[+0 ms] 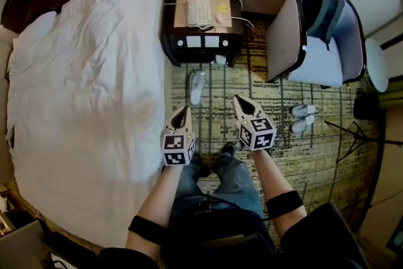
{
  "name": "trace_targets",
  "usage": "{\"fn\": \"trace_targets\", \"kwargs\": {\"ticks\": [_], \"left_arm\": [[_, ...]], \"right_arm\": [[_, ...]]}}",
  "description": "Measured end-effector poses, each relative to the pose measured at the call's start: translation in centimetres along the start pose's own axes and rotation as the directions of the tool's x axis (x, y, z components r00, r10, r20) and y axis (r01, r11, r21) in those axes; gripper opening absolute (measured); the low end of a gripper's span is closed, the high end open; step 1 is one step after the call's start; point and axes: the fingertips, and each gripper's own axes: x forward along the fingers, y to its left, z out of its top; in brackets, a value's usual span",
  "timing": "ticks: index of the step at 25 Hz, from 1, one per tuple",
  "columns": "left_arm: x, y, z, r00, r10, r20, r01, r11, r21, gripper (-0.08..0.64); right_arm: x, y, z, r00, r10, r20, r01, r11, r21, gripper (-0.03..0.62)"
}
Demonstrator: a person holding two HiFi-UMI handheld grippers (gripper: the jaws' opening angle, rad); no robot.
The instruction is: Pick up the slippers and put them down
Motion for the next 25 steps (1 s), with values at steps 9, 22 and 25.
{"fn": "trace_targets", "kwargs": {"ticks": [9, 22, 25], "left_arm": [[9.5, 2.8, -9.3, 0.999, 0.019, -0.035, -0.03, 0.945, -0.325, 0.074], [24.6, 10.3, -28.9, 0.999, 0.012, -0.047, -0.042, 0.676, -0.736, 0.254], [27.5, 11.9, -33.1, 0.998, 0.006, -0.056, -0.047, 0.629, -0.776, 0.285]], "right_arm": [[8.8, -2.3, -4.3, 0.999, 0.03, -0.032, -0.031, 0.999, -0.037, 0.002], [24.6, -8.0, -17.8, 0.998, 0.0, -0.071, -0.004, 0.998, -0.068, 0.002], [27.7, -9.5, -21.3, 0.997, -0.004, -0.079, 0.0, 0.998, -0.061, 0.002]]}}
